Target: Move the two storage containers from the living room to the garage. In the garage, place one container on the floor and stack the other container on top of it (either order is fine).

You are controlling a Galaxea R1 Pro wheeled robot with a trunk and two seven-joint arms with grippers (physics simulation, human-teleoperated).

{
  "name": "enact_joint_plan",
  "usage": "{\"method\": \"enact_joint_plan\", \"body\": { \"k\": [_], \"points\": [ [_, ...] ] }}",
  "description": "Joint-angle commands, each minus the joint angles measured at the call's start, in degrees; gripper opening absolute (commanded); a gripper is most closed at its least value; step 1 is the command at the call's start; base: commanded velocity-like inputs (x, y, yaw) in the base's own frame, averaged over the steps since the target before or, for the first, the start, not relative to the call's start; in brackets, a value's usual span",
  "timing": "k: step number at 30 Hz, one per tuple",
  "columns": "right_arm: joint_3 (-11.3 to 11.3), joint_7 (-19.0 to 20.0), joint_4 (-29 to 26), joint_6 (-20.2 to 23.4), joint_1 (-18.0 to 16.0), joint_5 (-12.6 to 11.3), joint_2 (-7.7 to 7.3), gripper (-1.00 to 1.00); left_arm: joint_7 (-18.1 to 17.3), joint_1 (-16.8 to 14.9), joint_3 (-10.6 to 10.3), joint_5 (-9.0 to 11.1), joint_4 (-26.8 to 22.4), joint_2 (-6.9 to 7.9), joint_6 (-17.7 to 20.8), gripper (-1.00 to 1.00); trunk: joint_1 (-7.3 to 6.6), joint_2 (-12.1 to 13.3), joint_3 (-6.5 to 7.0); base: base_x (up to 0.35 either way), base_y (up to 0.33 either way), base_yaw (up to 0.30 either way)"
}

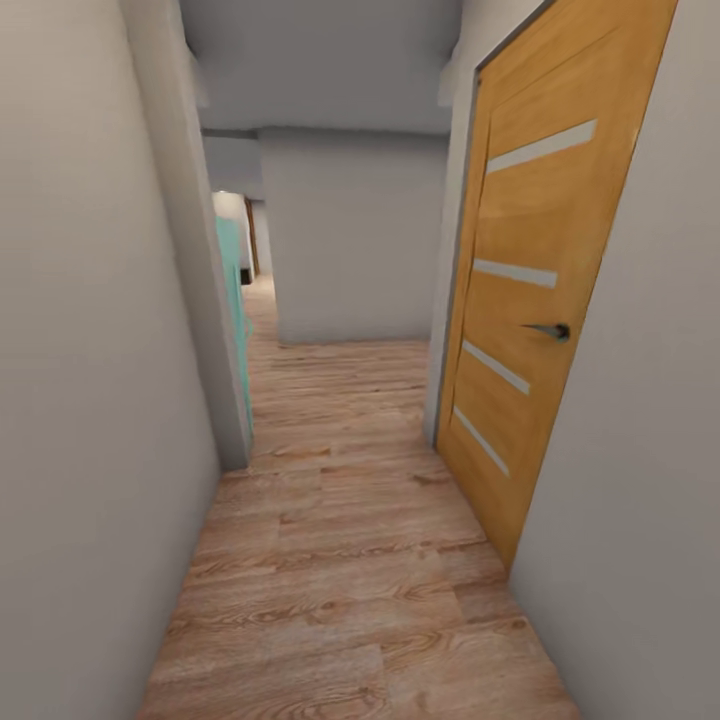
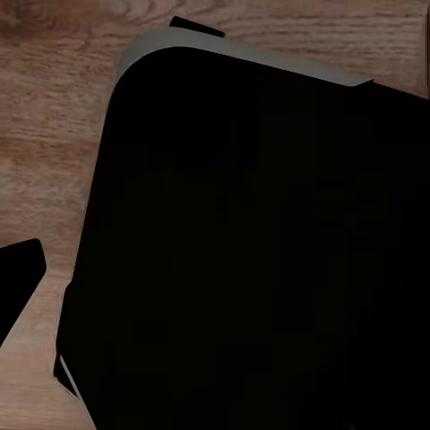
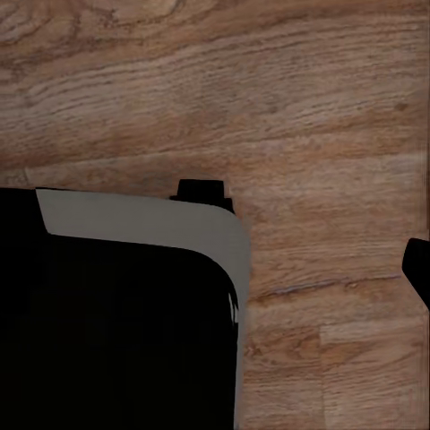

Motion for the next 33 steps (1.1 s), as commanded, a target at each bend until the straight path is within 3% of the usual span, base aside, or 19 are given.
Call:
{"method": "enact_joint_plan", "body": {
  "k": [1, 10, 33],
  "points": [
    [0.41, 0.18, 0.17, -0.34, -0.07, -0.26, -0.02, 1.00, 0.00, -0.01, 0.32, 0.12, -0.03, -0.02, -0.07, 1.00, 0.03, -0.03, -0.05, 0.306, -0.088, 0.273],
    [0.28, 0.18, 0.16, -0.47, -0.07, -0.36, -0.18, 1.00, 0.00, -0.01, 0.36, 0.12, -0.04, -0.05, -0.07, 1.00, 0.03, -0.03, -0.05, 0.306, -0.088, 0.203],
    [0.30, 0.19, 0.17, -0.45, -0.07, -0.47, 0.05, 1.00, 0.00, -0.01, 0.41, 0.20, 0.12, -0.06, -0.06, 1.00, 0.03, -0.03, -0.05, 0.306, -0.088, 0.007]
  ]
}}
